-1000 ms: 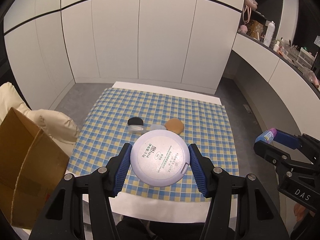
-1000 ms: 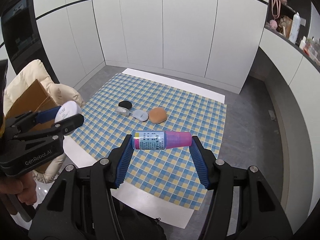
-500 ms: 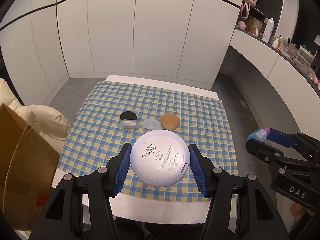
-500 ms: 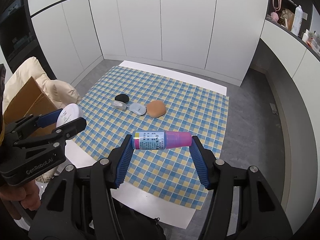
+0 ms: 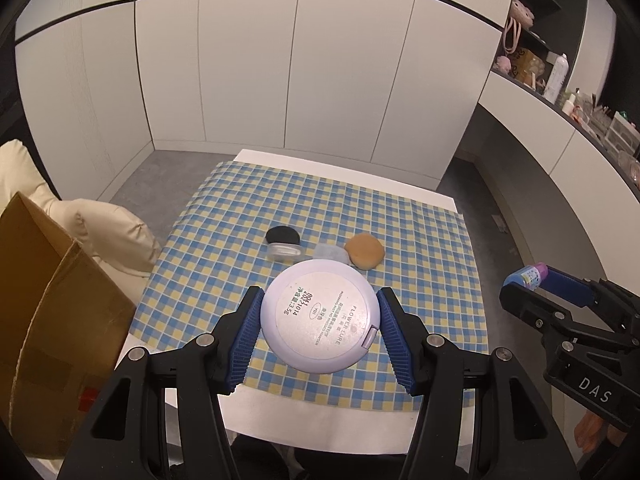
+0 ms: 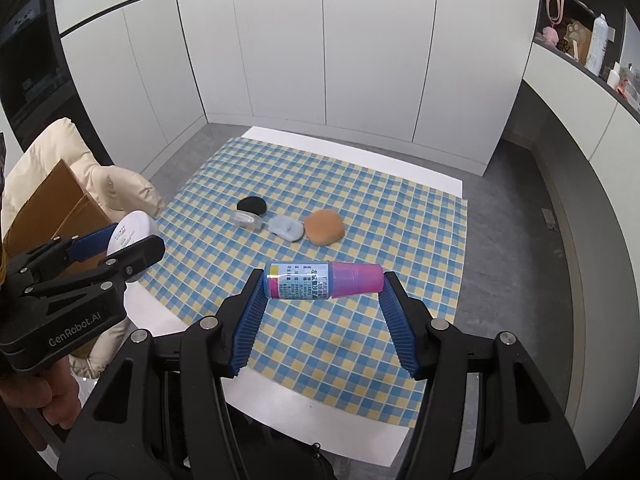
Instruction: Organize objects
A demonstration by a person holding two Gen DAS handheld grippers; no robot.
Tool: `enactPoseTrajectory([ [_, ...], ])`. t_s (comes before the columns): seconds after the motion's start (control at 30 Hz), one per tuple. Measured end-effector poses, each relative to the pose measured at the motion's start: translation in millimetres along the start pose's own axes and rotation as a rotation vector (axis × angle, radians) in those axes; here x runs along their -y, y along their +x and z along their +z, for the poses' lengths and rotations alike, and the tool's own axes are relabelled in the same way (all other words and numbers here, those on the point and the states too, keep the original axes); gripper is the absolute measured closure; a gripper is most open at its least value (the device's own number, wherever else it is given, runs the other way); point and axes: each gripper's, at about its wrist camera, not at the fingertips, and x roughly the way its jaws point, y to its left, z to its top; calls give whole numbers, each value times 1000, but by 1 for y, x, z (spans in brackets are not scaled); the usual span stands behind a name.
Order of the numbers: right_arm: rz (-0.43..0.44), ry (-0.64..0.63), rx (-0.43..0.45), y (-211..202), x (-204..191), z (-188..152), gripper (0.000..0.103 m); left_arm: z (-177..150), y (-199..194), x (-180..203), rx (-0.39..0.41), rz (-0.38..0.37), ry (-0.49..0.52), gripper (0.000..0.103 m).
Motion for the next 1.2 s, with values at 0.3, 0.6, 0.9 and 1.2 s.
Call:
enactPoseTrajectory([
  [0.3, 15, 3, 26, 1, -18, 8, 43, 1, -7, -18, 20, 25, -12, 46],
  [0.6, 41, -29, 24, 7, -39, 12, 43, 0, -16, -34, 39, 47, -30, 46],
  [0.9, 53, -56, 34, 9, -59, 15, 43, -2, -19, -48, 43, 66, -47, 46],
  [1.2, 66, -77, 47, 10, -77, 18, 43, -2, -25, -63, 57, 83, -55, 45],
])
